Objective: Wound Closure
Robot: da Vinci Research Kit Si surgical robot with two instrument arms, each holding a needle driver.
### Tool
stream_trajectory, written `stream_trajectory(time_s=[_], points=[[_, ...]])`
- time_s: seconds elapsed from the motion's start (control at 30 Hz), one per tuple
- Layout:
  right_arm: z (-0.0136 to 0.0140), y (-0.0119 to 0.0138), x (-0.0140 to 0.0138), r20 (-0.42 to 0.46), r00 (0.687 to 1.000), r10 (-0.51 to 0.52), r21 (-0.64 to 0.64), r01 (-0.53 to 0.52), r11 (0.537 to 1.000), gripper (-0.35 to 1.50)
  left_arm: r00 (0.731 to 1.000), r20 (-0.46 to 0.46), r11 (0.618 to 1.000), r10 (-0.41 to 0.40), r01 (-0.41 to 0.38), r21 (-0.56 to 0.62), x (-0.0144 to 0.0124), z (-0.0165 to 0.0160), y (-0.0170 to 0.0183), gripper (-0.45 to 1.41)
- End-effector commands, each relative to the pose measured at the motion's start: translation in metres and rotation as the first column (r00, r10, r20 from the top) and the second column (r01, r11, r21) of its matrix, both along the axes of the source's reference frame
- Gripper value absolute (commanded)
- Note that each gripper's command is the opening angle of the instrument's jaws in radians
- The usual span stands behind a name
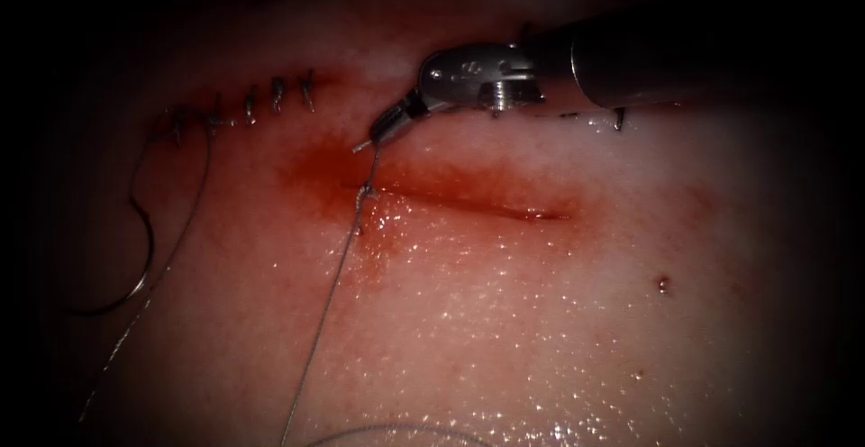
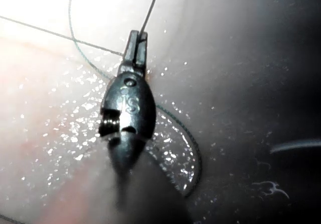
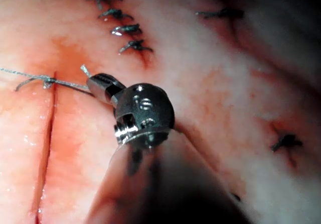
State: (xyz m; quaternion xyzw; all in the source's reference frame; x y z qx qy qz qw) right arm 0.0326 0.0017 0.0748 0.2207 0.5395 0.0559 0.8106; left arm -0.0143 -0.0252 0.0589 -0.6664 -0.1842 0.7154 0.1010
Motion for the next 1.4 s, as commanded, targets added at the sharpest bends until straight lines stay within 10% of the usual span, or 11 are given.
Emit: stream_trajectory(time_s=[0.03, 0.33, 0.67, 0.9, 1.03, 1.4], points=[[0.0008, 0.0003, 0.0005, 0.01, 1.0, 0.027, -0.016, -0.026, 1.0, -0.35, 1.0, 0.002, 1.0, 0.004, -0.004, 0.01, -0.0007, 0.0006, -0.0015, -0.45], [0.0025, -0.0023, 0.0003, 0.065, 0.986, 0.154, -0.063, -0.15, 0.987, -0.35, 0.999, 0.01, 0.999, 0.035, -0.036, 0.041, -0.0032, 0.003, -0.0044, -0.45], [-0.0006, -0.0039, 0.0003, -0.057, 0.934, 0.352, 0.02, -0.351, 0.936, -0.35, 1.0, 0.01, 1.0, 0.004, -0.004, 0.027, -0.0054, 0.0011, 0.0009, -0.45], [-0.0029, -0.006, -0.0036, 0.098, 0.829, 0.55, 0.293, -0.552, 0.78, 0.24, 1.0, 0.014, 1.0, -0.016, 0.016, 0.003, -0.005, -0.0001, 0.004, -0.45], [-0.0026, -0.007, -0.0044, 0.199, 0.769, 0.607, 0.464, -0.62, 0.633, 1.11, 1.0, 0.009, 1.0, -0.02, 0.02, 0.001, -0.0045, 0.0004, 0.0041, -0.45], [0.0011, -0.0092, -0.0019, 0.256, 0.756, 0.602, 0.581, -0.618, 0.529, 1.33, 1.0, 0.007, 1.0, -0.022, 0.022, 0.0, -0.0042, 0.001, 0.0048, -0.45]])
